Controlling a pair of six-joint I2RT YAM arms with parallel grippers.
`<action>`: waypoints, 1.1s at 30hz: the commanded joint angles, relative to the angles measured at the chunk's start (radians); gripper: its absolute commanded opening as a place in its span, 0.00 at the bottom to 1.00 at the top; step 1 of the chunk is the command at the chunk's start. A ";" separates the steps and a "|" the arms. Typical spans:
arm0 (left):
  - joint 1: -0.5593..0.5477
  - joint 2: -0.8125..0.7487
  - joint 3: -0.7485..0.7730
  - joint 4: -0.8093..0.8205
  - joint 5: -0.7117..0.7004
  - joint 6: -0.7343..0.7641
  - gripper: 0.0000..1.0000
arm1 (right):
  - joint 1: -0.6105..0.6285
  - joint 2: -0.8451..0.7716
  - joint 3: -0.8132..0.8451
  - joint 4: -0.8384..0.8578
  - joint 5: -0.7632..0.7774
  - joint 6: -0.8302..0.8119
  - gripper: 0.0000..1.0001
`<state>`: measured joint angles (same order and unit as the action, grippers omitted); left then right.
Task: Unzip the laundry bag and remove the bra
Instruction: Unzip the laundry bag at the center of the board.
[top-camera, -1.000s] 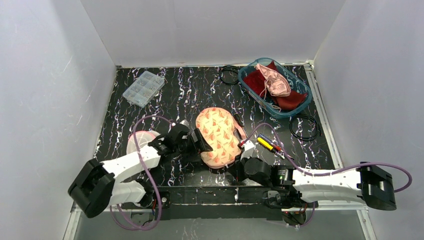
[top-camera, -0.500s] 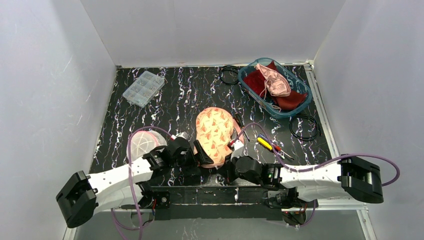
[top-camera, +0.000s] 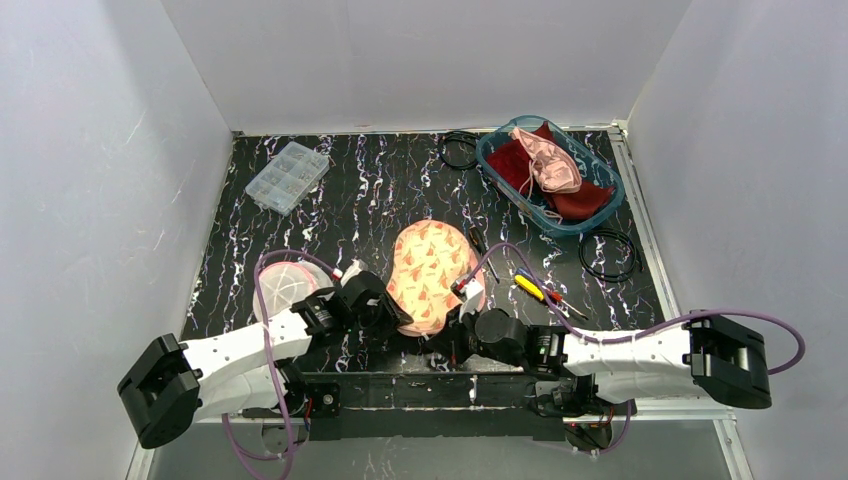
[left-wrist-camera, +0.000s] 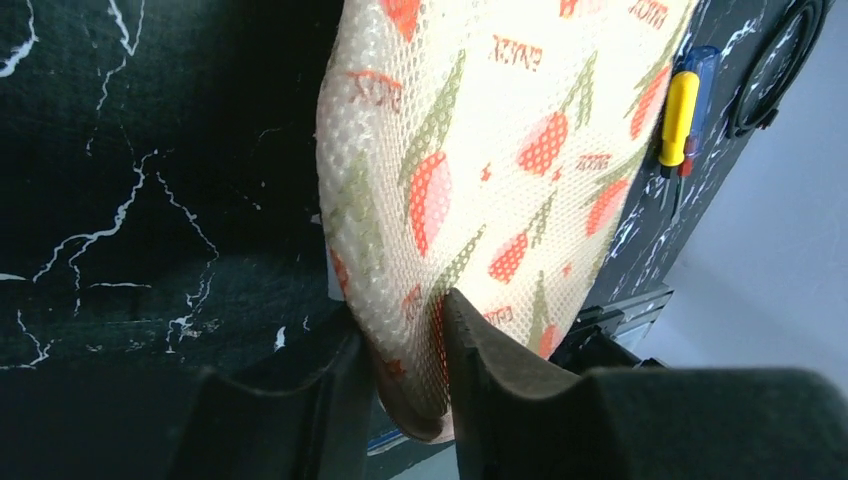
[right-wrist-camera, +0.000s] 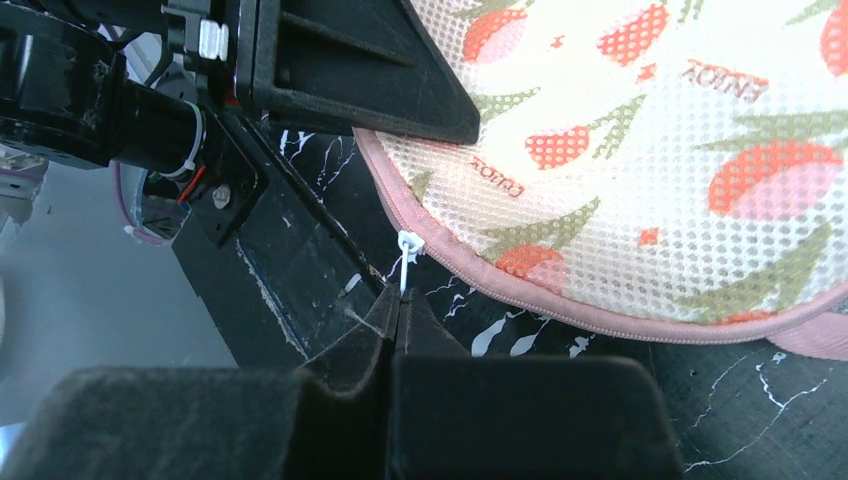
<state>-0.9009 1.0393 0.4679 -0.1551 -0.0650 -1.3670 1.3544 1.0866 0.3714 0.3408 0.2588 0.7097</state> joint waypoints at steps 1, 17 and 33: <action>-0.003 -0.006 0.058 -0.083 -0.092 -0.001 0.20 | 0.002 -0.040 0.034 -0.002 0.003 -0.012 0.01; 0.010 -0.039 0.047 -0.112 -0.116 -0.006 0.00 | 0.002 -0.172 -0.010 -0.238 0.145 0.044 0.01; 0.082 0.023 0.028 0.014 0.080 0.176 0.00 | 0.003 -0.198 -0.032 -0.421 0.300 0.084 0.01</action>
<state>-0.8562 1.0355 0.5114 -0.1520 -0.0509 -1.2854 1.3556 0.8772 0.3420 -0.0109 0.4782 0.8005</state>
